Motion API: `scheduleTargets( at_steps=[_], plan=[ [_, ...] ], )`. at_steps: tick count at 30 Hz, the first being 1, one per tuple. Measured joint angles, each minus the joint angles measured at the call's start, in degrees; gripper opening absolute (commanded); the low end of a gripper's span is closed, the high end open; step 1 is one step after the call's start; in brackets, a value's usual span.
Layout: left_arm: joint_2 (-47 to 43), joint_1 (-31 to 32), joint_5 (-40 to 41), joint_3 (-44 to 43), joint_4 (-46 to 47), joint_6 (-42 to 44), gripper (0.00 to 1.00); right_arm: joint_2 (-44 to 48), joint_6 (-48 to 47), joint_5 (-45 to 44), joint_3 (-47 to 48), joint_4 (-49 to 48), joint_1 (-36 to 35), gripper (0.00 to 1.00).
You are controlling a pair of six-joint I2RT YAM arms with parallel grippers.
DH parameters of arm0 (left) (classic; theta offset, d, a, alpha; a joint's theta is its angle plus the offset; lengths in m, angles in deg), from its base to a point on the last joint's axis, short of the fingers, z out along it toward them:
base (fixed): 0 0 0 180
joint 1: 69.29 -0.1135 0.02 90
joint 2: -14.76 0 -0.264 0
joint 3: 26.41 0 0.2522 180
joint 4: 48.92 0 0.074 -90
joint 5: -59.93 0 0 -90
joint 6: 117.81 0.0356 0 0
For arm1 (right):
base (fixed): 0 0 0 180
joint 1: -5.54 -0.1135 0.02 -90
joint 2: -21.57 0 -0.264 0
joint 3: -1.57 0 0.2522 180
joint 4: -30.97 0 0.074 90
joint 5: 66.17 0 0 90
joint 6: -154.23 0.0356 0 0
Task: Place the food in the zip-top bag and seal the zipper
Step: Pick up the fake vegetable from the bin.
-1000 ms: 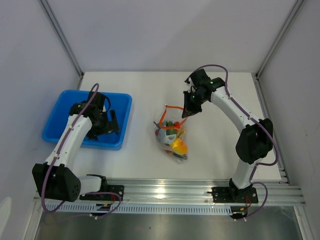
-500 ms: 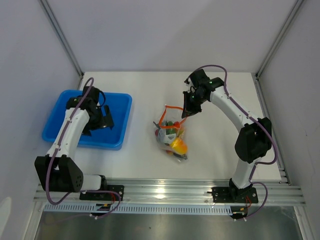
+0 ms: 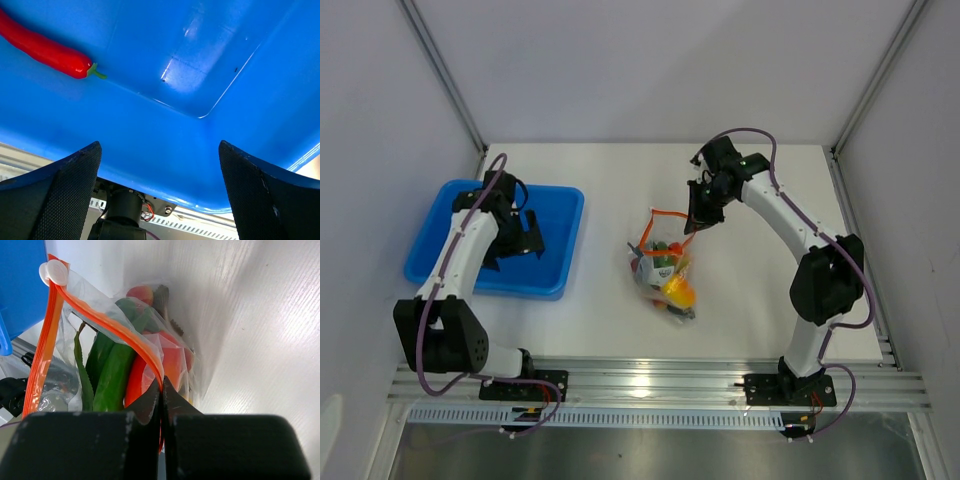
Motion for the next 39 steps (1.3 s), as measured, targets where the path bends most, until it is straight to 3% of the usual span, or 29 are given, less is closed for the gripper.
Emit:
scheduleTargets(
  at_steps=[14, 23, 30, 39],
  plan=[
    [5.97, 0.0, 2.16, -5.31, -2.08, -0.96, 0.99, -3.54, 0.31, 1.38, 2.05, -0.46, -0.22, 0.0],
    [15.39, -1.44, 4.98, -15.56, -8.57, -15.45, 0.99, -4.46, 0.28, 1.97, 2.21, -1.22, -1.07, 0.0],
    [19.89, -8.52, 10.67, -15.93, -10.47, -27.56, 1.0, -4.5, 0.33, 3.06, 2.21, -1.25, 1.11, 0.0],
    [25.97, -12.13, 20.9, -11.72, -10.16, -34.91, 0.99, -4.5, 0.42, 3.28, 2.12, -0.46, 4.7, 0.0]
  ],
)
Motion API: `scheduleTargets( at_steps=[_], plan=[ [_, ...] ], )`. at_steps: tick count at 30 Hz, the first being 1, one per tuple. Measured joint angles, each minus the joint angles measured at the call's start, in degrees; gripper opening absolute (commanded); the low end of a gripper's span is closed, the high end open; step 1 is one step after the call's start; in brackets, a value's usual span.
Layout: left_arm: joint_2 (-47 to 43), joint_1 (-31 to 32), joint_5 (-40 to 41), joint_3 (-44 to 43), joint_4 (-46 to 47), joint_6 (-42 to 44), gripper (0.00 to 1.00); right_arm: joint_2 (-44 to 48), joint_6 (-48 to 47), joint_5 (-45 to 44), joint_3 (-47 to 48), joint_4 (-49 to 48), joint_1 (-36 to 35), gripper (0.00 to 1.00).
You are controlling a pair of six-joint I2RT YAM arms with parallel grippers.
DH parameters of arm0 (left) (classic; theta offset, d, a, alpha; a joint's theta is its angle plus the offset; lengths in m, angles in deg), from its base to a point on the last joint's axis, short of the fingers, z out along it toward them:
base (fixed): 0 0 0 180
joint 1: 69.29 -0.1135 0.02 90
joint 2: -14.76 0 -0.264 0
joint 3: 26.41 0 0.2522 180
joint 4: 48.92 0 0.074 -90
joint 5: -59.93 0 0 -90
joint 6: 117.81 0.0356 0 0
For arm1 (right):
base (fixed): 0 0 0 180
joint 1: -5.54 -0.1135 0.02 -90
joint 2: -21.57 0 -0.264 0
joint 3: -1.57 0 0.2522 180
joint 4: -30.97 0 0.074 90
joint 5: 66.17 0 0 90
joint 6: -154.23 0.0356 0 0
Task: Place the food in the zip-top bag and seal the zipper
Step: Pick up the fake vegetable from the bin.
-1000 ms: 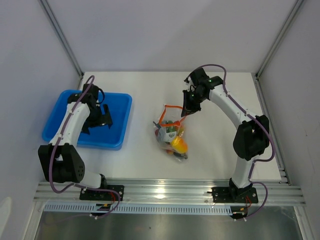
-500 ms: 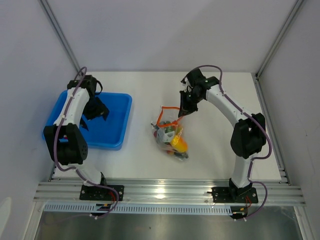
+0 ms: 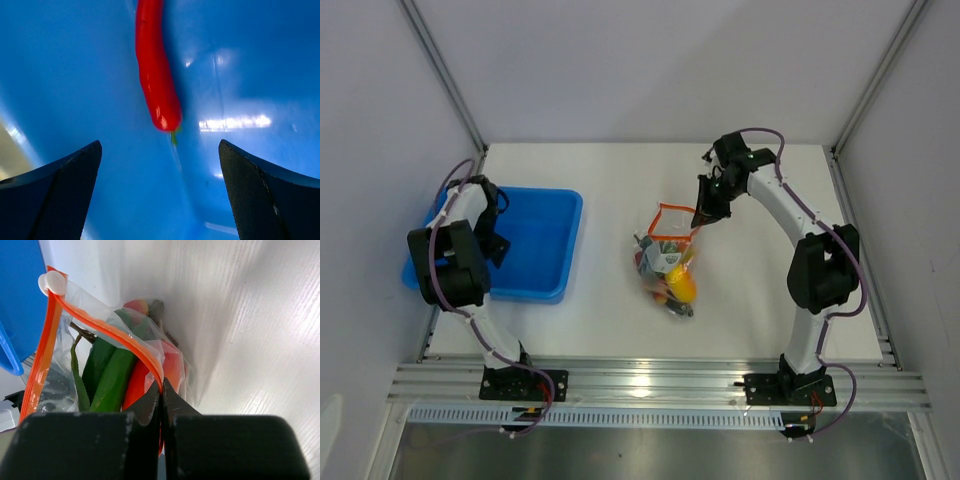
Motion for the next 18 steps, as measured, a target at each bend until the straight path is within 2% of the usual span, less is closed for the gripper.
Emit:
scheduleTargets(
  at_steps=[8, 13, 18],
  plan=[
    [0.42, -4.48, 1.51, 12.31, 6.19, -1.18, 0.99, 0.0, 0.13, 0.02, -0.13, 0.15, 0.63, 0.0],
    [1.2, -5.14, 2.54, 12.0, 7.87, 0.15, 0.98, 0.0, 0.15, -0.02, -0.13, 0.13, -0.57, 0.0],
    [1.79, -5.11, 3.08, 11.32, 9.38, 1.33, 0.91, 0.0, 0.68, 0.02, -0.11, 0.11, -1.46, 0.0]
  ],
)
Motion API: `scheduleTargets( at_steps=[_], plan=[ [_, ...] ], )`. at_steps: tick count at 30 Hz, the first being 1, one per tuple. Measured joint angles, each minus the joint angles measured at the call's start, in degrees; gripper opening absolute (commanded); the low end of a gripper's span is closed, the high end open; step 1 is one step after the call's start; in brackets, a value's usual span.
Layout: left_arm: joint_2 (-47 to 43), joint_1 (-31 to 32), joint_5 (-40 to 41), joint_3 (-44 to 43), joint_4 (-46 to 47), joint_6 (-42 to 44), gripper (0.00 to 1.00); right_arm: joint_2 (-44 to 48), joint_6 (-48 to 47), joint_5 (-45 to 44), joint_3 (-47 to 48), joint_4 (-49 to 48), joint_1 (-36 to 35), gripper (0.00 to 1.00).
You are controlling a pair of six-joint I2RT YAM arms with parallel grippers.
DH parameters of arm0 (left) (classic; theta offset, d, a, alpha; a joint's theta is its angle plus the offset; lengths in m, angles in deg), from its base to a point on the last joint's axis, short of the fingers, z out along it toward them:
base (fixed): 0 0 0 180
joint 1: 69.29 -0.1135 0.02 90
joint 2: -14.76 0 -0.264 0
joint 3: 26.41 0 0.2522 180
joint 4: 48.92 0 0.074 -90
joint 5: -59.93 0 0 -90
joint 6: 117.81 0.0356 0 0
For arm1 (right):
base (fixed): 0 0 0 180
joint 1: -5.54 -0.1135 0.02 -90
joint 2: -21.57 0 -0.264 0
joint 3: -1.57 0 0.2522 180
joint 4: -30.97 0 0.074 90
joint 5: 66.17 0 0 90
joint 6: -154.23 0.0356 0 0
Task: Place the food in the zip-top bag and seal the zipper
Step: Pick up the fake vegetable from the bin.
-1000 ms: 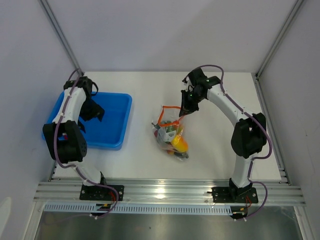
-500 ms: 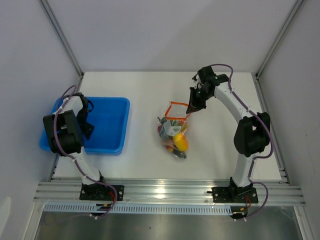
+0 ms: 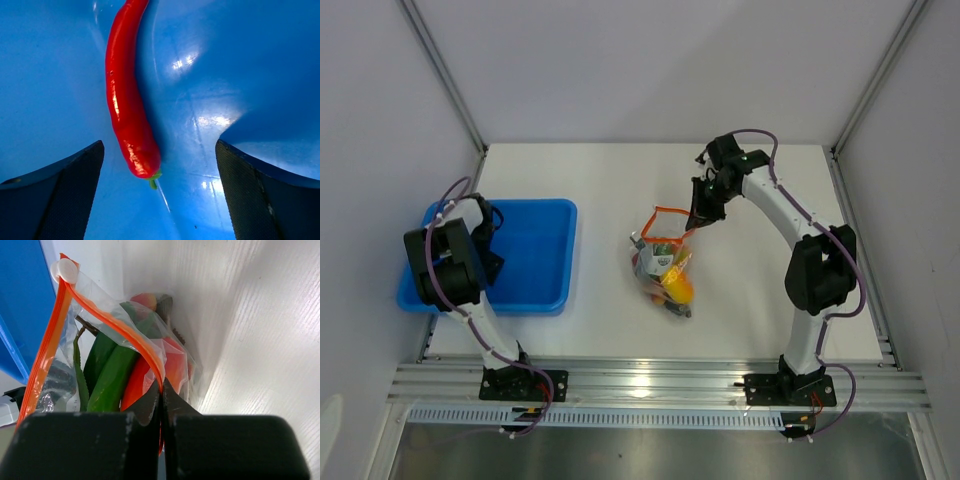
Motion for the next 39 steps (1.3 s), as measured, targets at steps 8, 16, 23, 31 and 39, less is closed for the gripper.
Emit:
scheduleTargets(
  at_steps=[8, 16, 23, 31, 39],
  plan=[
    [-2.08, 0.0, 0.33, 2.73, 4.04, 3.23, 0.91, 0.0, 0.22, -0.07, 0.02, -0.04, 0.26, 0.0],
    [-4.87, -0.02, 0.17, 5.92, 8.52, 7.19, 0.98, 0.0, 0.26, -0.07, 0.02, -0.02, 1.9, 0.0],
    [-5.44, -0.11, 0.02, 6.6, 11.19, 12.52, 0.99, 0.0, 0.26, -0.07, 0.02, 0.0, 2.99, 0.0],
    [-9.35, -0.13, -0.17, 11.56, 18.34, 15.39, 0.74, 0.02, 0.26, -0.07, 0.02, -0.02, 3.13, 0.0],
    [-10.45, -0.52, -0.87, 13.64, 22.77, 16.52, 0.61, 0.04, 0.26, -0.15, 0.02, -0.04, 3.13, 0.0]
  ],
)
